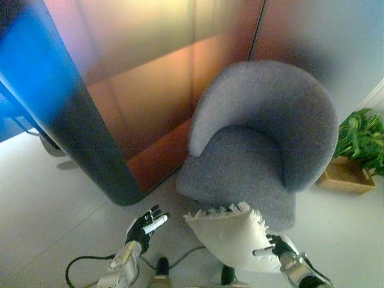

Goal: Pick up the pillow and put it on the sofa.

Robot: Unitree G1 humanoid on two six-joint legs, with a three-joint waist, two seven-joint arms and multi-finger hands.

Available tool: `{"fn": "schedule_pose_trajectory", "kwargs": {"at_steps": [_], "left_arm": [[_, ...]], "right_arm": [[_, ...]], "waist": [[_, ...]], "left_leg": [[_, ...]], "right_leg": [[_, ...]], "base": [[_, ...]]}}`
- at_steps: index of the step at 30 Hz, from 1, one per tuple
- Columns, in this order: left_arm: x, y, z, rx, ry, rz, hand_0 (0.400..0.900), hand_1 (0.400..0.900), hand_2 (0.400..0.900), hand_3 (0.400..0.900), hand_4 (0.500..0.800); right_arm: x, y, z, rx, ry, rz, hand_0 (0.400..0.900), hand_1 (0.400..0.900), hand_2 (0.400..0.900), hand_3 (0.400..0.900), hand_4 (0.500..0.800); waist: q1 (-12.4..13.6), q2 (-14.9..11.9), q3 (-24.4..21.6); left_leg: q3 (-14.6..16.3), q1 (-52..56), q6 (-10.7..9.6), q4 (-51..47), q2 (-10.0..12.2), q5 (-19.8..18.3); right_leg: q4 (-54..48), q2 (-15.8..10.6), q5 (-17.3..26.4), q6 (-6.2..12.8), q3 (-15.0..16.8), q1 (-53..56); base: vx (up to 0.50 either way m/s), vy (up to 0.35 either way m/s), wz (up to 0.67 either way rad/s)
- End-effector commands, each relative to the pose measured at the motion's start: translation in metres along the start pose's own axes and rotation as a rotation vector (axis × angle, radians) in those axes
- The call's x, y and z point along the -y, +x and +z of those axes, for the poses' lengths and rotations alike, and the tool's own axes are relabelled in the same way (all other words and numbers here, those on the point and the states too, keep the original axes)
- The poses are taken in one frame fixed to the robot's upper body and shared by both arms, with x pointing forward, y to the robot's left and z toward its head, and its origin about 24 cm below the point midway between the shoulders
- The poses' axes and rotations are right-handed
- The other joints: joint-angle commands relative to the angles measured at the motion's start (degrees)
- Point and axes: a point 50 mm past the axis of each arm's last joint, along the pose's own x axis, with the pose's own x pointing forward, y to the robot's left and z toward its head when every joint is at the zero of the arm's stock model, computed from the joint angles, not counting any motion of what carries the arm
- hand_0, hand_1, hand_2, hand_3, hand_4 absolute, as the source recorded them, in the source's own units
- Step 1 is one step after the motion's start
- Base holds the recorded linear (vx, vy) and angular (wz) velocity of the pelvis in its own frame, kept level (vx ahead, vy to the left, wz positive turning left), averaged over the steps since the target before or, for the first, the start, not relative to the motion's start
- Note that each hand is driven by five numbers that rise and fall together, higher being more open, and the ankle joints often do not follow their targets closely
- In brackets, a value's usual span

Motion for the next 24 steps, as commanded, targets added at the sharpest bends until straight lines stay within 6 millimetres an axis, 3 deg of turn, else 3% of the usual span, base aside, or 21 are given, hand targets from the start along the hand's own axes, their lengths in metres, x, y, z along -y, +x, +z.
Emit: {"fn": "schedule_pose_trajectory", "kwargs": {"at_steps": [1,16,24], "left_arm": [[0.026,0.021,0.077,0.290,0.023,-0.109,0.900,0.900,0.900,0.900,0.800],[0.051,0.027,0.125,0.447,0.022,-0.192,0.900,0.900,0.900,0.900,0.800],[0.057,0.026,0.140,0.510,0.017,-0.212,0.900,0.900,0.900,0.900,0.800]], "right_arm": [[0.070,0.008,0.071,0.188,0.009,-0.213,0.900,0.900,0.900,0.900,0.800],[0.135,-0.002,0.133,0.268,0.011,-0.400,0.900,0.900,0.900,0.900,0.800],[0.158,-0.005,0.138,0.194,0.022,-0.453,0.900,0.900,0.900,0.900,0.800]], "waist": [[1.78,0.37,5.14],[2.19,2.55,13.18],[2.63,3.38,16.18]], "left_leg": [[-4.88,-0.19,-0.40,3.78,1.43,-3.82],[-6.32,-8.53,-0.32,7.18,0.09,-3.14],[-6.71,-11.67,-0.25,8.54,-0.37,-2.69]], "right_leg": [[6.57,-5.36,-2.01,5.21,2.21,-1.35],[8.76,-5.78,-1.18,5.09,3.09,-8.22],[9.62,-5.67,-0.71,4.82,3.05,-10.99]], "base": [[-0.10,0.009,0.02],[-0.10,0.003,0.00],[-0.06,0.001,-0.01]]}}
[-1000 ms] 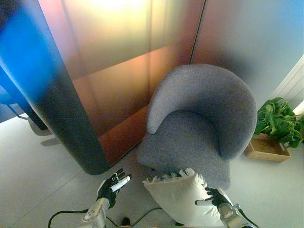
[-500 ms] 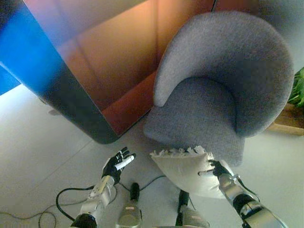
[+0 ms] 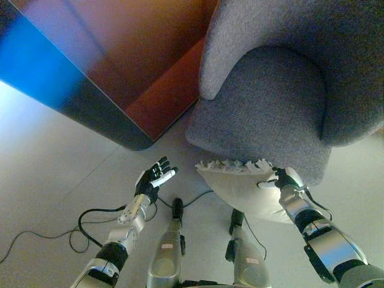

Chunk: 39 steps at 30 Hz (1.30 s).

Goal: Pick up the pillow and put it on the sofa.

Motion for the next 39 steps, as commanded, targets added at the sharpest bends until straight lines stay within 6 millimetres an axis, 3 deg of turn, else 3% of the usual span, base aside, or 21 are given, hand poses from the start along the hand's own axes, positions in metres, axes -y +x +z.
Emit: {"fn": "schedule_pose_trajectory", "kwargs": {"at_steps": [1,11,13,14,27,39], "left_arm": [[0.012,0.006,0.039,0.195,0.006,-0.062,0.900,0.900,0.900,0.900,0.800],[0.023,0.011,0.062,0.276,0.012,-0.094,0.900,0.900,0.900,0.900,0.800],[0.025,0.012,0.065,0.284,0.013,-0.097,0.900,0.900,0.900,0.900,0.800],[0.025,0.012,0.066,0.287,0.012,-0.098,0.900,0.900,0.900,0.900,0.800],[0.029,0.011,0.071,0.301,0.007,-0.111,0.900,0.900,0.900,0.900,0.800],[0.021,0.009,0.063,0.267,-0.010,-0.084,0.900,0.900,0.900,0.900,0.800]], "right_arm": [[0.050,0.008,0.010,-0.008,-0.037,-0.157,0.900,0.900,0.900,0.900,0.800],[0.064,0.010,0.027,-0.012,-0.100,-0.089,0.900,0.900,0.900,0.900,0.800],[0.065,0.010,0.029,-0.012,-0.107,-0.079,0.616,0.616,0.616,0.616,0.629],[0.066,0.010,0.030,-0.009,-0.105,-0.080,0.400,0.400,0.400,0.400,0.500],[0.079,0.010,0.037,0.023,-0.096,-0.125,0.400,0.400,0.400,0.400,0.500],[0.085,0.010,0.036,0.055,-0.078,-0.149,0.400,0.400,0.400,0.400,0.500]], "waist": [[2.31,-1.03,-0.17],[2.63,-0.58,2.72],[2.76,-0.56,2.73],[2.79,-0.55,2.73],[2.74,-0.46,2.73],[2.70,-0.95,1.97]], "left_leg": [[-5.45,-4.47,-0.37,7.38,0.23,-3.57],[-5.56,-6.99,-0.22,7.27,-0.43,-2.94],[-5.54,-7.28,-0.20,7.21,-0.55,-2.87],[-5.55,-7.35,-0.19,7.18,-0.58,-2.86],[-4.93,-7.25,-0.09,7.07,-0.83,-2.90],[-4.26,-3.49,-0.17,6.04,-0.76,-3.34]], "right_leg": [[9.31,-5.50,-1.69,5.27,4.20,-4.93],[9.34,-5.13,-0.86,5.00,4.17,-7.81],[9.39,-5.18,-0.79,4.96,4.00,-8.18],[9.42,-5.19,-0.79,4.94,3.96,-8.29],[9.73,-5.31,-0.70,4.94,3.37,-8.69],[9.17,-5.67,-1.00,5.14,2.93,-5.32]], "base": [[-0.04,-0.005,0.02],[-0.04,-0.005,0.01],[0.00,0.000,0.00],[0.00,0.000,0.00],[0.00,0.000,0.00],[0.01,0.003,0.01]]}}
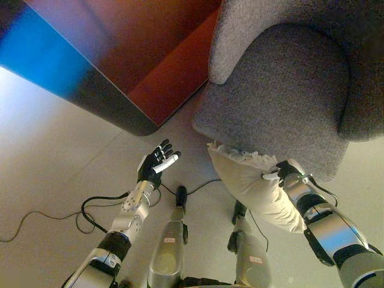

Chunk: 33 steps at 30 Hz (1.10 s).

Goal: Pick up the pillow and put it on the sofa.

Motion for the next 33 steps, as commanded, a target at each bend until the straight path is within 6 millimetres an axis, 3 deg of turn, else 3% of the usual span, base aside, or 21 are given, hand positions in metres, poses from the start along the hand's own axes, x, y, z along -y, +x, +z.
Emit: {"fn": "schedule_pose_trajectory", "kwargs": {"at_steps": [1,9,19,25,33], "left_arm": [[0.002,0.002,0.030,0.139,0.002,-0.048,0.900,0.900,0.900,0.900,0.800],[-0.014,-0.011,0.004,0.022,0.012,0.007,0.900,0.900,0.900,0.900,0.800],[-0.042,-0.042,-0.035,-0.161,0.043,0.078,0.900,0.900,0.900,0.900,0.800],[-0.051,-0.059,-0.051,-0.238,0.045,0.098,0.900,0.900,0.900,0.900,0.800],[-0.059,-0.068,-0.063,-0.288,0.042,0.132,0.900,0.900,0.900,0.900,0.800]], "right_arm": [[0.062,0.000,0.015,0.078,-0.030,-0.193,0.400,0.400,0.400,0.400,0.500],[0.051,-0.004,0.006,0.115,-0.052,-0.177,0.400,0.400,0.400,0.400,0.500],[0.046,-0.013,-0.013,0.108,-0.168,-0.100,0.400,0.400,0.400,0.400,0.500],[0.062,-0.018,-0.013,0.131,-0.199,-0.128,0.400,0.400,0.400,0.400,0.500],[0.101,-0.024,0.016,0.181,-0.247,-0.204,0.400,0.400,0.400,0.400,0.500]], "waist": [[0.07,-1.49,-0.13],[-0.27,-3.58,-5.03],[-0.78,-6.47,-14.02],[-0.76,-7.37,-17.88],[-0.62,-8.01,-20.87]], "left_leg": [[-4.03,-0.10,-0.39,5.09,-0.20,-3.62],[-3.00,6.07,-0.83,2.95,0.68,-4.04],[-1.92,13.70,-1.21,-0.15,1.87,-3.98],[-1.31,16.90,-1.06,-0.99,2.23,-4.64],[-0.77,18.20,-1.18,-1.39,2.77,-4.73]], "right_leg": [[7.96,-5.42,-1.17,5.22,2.83,-1.75],[5.88,-5.55,-1.67,5.68,2.14,4.72],[3.35,-5.26,-1.82,6.14,1.17,12.68],[2.45,-5.09,-2.15,6.24,0.39,15.97],[1.56,-4.95,-1.87,6.35,-0.05,17.53]], "base": [[0.06,0.004,0.04],[0.11,-0.013,0.03],[0.19,-0.006,0.02],[0.14,0.008,0.02],[0.01,0.020,-0.05]]}}
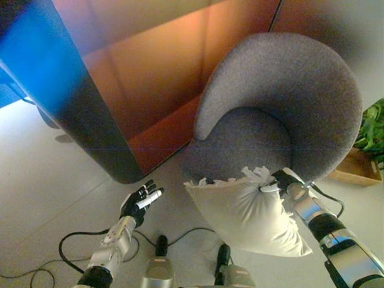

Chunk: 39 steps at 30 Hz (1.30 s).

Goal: Pick up the pillow and put it on the sofa.

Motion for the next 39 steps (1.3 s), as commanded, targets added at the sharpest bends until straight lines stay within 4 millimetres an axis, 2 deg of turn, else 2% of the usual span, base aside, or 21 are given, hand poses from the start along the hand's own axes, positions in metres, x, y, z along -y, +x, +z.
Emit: {"fn": "schedule_pose_trajectory", "kwargs": {"at_steps": [1,10,15,22,25,29,34,39], "left_arm": [[0.004,0.001,0.002,0.035,0.035,-0.026,0.900,0.900,0.900,0.900,0.800],[-0.002,-0.001,-0.009,-0.002,0.035,-0.012,0.900,0.900,0.900,0.900,0.800],[-0.007,-0.008,-0.018,-0.033,0.053,-0.015,0.900,0.900,0.900,0.900,0.800],[-0.016,-0.019,-0.030,-0.079,0.088,-0.024,0.900,0.900,0.900,0.900,0.800],[-0.017,-0.021,-0.029,-0.079,0.100,-0.040,0.900,0.900,0.900,0.900,0.800],[-0.011,-0.018,-0.023,-0.048,0.105,-0.073,0.900,0.900,0.900,0.900,0.800],[0.004,-0.003,0.009,0.064,0.105,-0.139,0.900,0.900,0.900,0.900,0.800],[0.016,0.003,0.028,0.140,0.100,-0.177,0.900,0.900,0.900,0.900,0.800]], "right_arm": [[0.113,-0.020,0.028,0.091,-0.135,-0.362,0.400,0.400,0.400,0.400,0.500],[0.181,-0.043,0.052,0.098,-0.172,-0.466,0.400,0.400,0.400,0.400,0.500],[0.213,-0.056,0.050,0.063,-0.150,-0.517,0.400,0.400,0.400,0.400,0.500],[0.242,-0.067,0.043,-0.032,-0.169,-0.579,0.400,0.400,0.400,0.400,0.500],[0.246,-0.069,0.042,-0.055,-0.156,-0.606,0.400,0.400,0.400,0.400,0.500],[0.243,-0.066,0.049,-0.033,-0.152,-0.642,0.400,0.400,0.400,0.400,0.500],[0.239,-0.064,0.063,-0.006,-0.133,-0.718,0.400,0.400,0.400,0.400,0.500],[0.243,-0.068,0.071,0.002,-0.129,-0.755,0.400,0.400,0.400,0.400,0.500]], "waist": [[0.80,-1.50,-10.80],[1.52,-2.37,-13.54],[2.42,-2.80,-14.55],[4.57,-2.87,-14.75],[5.34,-2.83,-14.13],[6.07,-2.44,-12.97],[6.92,-1.85,-9.34],[7.24,-1.03,-6.61]], "left_leg": [[-0.81,1.48,-1.18,0.87,2.09,-2.27],[-0.95,1.28,-1.26,0.88,2.12,-1.83],[-1.92,0.94,-1.37,0.47,1.86,-1.74],[-3.46,0.20,-1.57,-0.04,1.76,-1.57],[-4.27,-0.56,-1.69,-0.04,1.74,-1.46],[-5.13,-1.85,-1.72,-0.04,1.81,-1.26],[-6.34,-5.64,-1.70,-0.04,2.04,-0.82],[-7.13,-8.13,-1.66,-0.04,2.03,-0.46]], "right_leg": [[3.01,-4.97,0.25,6.17,0.61,0.66],[3.05,-4.78,0.44,5.99,0.16,0.75],[2.28,-4.47,0.66,5.93,-0.23,0.91],[0.94,-4.02,0.72,5.73,-1.45,1.30],[0.78,-3.90,0.70,5.74,-1.75,0.87],[0.69,-3.72,0.76,5.62,-1.75,-0.26],[0.66,-3.32,0.95,5.45,-1.93,-3.52],[0.71,-3.12,1.01,5.20,-1.95,-5.64]], "base": [[-0.01,0.028,-0.05],[0.02,0.011,-0.01],[0.08,-0.004,0.03],[0.09,-0.010,0.07],[0.04,-0.031,0.11],[-0.03,-0.027,0.06],[-0.20,-0.064,0.05],[-0.16,-0.029,0.03]]}}
